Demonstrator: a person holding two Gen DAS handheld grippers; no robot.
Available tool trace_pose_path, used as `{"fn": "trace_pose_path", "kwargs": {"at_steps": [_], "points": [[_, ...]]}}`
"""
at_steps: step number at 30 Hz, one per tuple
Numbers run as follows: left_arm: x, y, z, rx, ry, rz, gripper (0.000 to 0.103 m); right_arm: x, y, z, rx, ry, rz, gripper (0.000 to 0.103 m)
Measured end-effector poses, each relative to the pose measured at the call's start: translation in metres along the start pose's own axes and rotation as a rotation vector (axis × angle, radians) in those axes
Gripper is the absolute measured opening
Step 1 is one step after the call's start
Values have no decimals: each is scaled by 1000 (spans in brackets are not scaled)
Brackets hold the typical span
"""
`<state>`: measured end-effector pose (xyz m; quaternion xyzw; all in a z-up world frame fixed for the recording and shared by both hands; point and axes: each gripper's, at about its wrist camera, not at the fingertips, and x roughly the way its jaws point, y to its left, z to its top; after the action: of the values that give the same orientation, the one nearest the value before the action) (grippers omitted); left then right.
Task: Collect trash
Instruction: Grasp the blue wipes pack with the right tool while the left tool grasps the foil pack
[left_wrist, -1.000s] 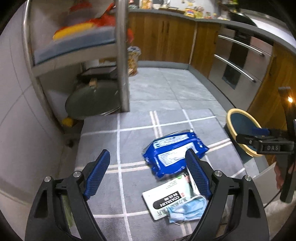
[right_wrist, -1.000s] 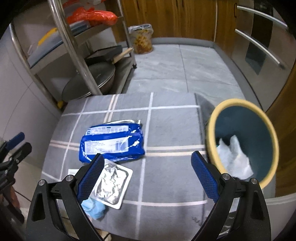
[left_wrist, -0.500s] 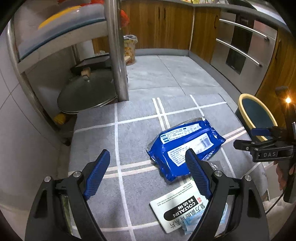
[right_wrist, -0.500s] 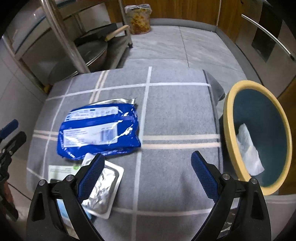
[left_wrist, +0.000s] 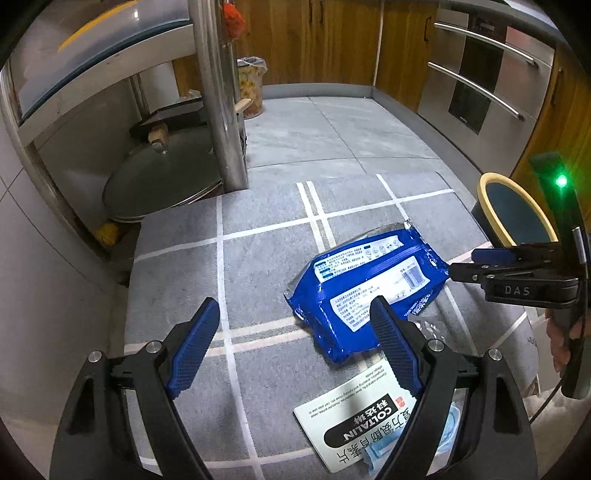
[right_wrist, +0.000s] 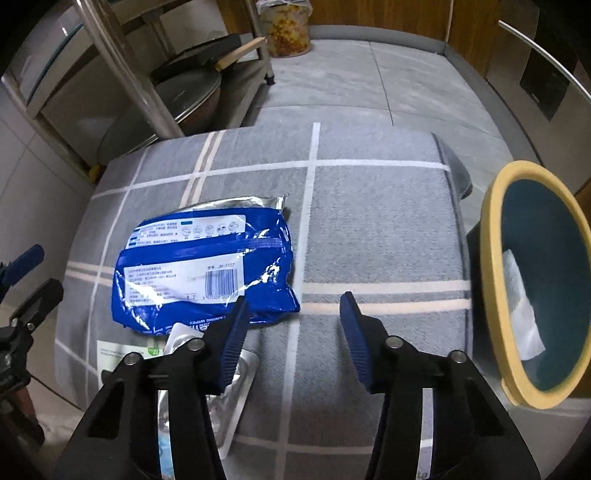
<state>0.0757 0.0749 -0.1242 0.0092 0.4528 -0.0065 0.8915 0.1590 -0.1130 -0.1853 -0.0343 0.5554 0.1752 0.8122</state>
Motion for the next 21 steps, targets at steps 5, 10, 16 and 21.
{"fn": "trace_pose_path", "kwargs": {"at_steps": [5,10,16,21], "points": [[4,-3,4,9,3,-13,82,11,-3,3,24,22,13,46],[7,-7,8,19,5,-31,82,25,-9,4,80,43,58,43],[4,-15,10,51,-5,-42,82,23,-16,10,157,39,140,7],[5,-18,7,51,7,-67,82,-5,-19,22,190,-45,176,3]]}}
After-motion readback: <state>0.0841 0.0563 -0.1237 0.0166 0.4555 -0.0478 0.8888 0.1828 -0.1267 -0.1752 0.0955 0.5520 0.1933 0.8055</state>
